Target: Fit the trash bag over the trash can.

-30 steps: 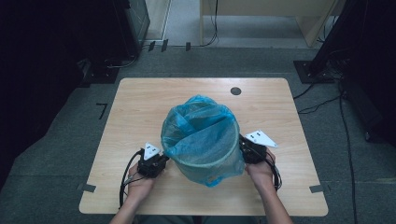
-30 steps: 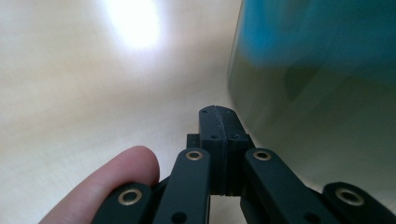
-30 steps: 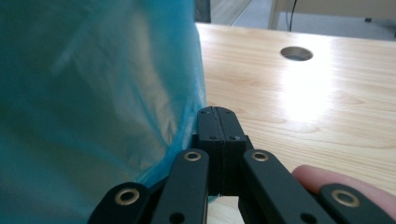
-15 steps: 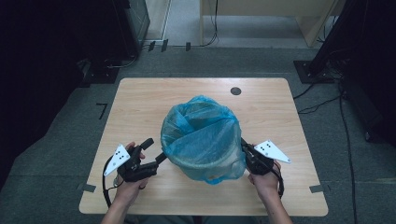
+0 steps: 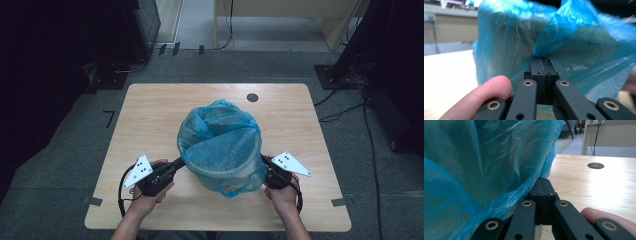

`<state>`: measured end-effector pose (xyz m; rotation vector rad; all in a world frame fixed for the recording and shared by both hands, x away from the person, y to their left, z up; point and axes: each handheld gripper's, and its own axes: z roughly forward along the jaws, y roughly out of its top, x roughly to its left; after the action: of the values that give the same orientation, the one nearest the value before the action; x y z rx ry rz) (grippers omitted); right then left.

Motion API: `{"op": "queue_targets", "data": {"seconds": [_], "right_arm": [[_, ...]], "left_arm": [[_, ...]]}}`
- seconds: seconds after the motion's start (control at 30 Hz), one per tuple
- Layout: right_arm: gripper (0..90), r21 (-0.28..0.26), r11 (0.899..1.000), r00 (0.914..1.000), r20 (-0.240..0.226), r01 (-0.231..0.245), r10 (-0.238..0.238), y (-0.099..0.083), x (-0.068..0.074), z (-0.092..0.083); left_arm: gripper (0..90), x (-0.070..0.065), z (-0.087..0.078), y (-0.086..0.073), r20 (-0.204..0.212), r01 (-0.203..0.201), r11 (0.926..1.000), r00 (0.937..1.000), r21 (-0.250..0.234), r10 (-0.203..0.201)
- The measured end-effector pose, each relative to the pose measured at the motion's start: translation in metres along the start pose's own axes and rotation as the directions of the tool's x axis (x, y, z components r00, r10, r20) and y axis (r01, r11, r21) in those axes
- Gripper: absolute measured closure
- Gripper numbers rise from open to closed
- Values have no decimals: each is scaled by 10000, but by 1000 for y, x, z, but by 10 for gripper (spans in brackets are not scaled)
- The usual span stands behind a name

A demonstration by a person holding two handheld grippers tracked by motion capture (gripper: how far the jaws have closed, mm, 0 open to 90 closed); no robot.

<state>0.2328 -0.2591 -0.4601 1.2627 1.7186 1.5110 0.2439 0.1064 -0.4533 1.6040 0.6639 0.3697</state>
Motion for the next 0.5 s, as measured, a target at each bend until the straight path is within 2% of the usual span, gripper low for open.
{"op": "queue_targets", "data": {"seconds": [0.03,0.1,0.13,0.23,0.27,0.33,0.37,0.4,0.43,0.5], "right_arm": [[900,-61,10000,10000,-47,19,-20,1,1,-2],[900,-214,9997,9998,-155,141,-144,1,2,-6],[900,-243,9995,9996,-214,184,-189,1,3,-8],[900,-217,9993,9991,-277,304,-310,-3,5,-11],[900,-196,9991,9989,-259,388,-393,-5,6,-12],[900,-228,9990,9988,-274,388,-394,-7,7,-12],[900,-265,9989,9988,-283,398,-405,-7,7,-13],[900,-309,9987,9988,-263,417,-425,-7,7,-13],[900,-327,9986,9988,-247,422,-430,-6,8,-14],[900,-384,9983,9988,-210,428,-436,-6,8,-14]], "left_arm": [[900,0,2,-3,-366,-119,9992,9992,369,133],[900,0,5,-9,-711,-186,9966,9972,802,243],[900,0,4,-12,-720,-126,9969,9972,781,182],[886,0,-3,-15,-236,99,9997,9997,205,-95],[814,0,-7,-16,162,193,9997,9997,-129,-191],[609,-2,-13,-14,946,459,9974,9947,-550,-406],[482,-5,-15,-12,1074,507,9966,9933,-651,-436],[316,-9,-15,-10,1178,519,9963,9921,-692,-435],[238,-14,-15,-8,1186,495,9962,9921,-712,-408],[170,-23,-14,-4,1536,232,9967,9881,-774,-111]]}}
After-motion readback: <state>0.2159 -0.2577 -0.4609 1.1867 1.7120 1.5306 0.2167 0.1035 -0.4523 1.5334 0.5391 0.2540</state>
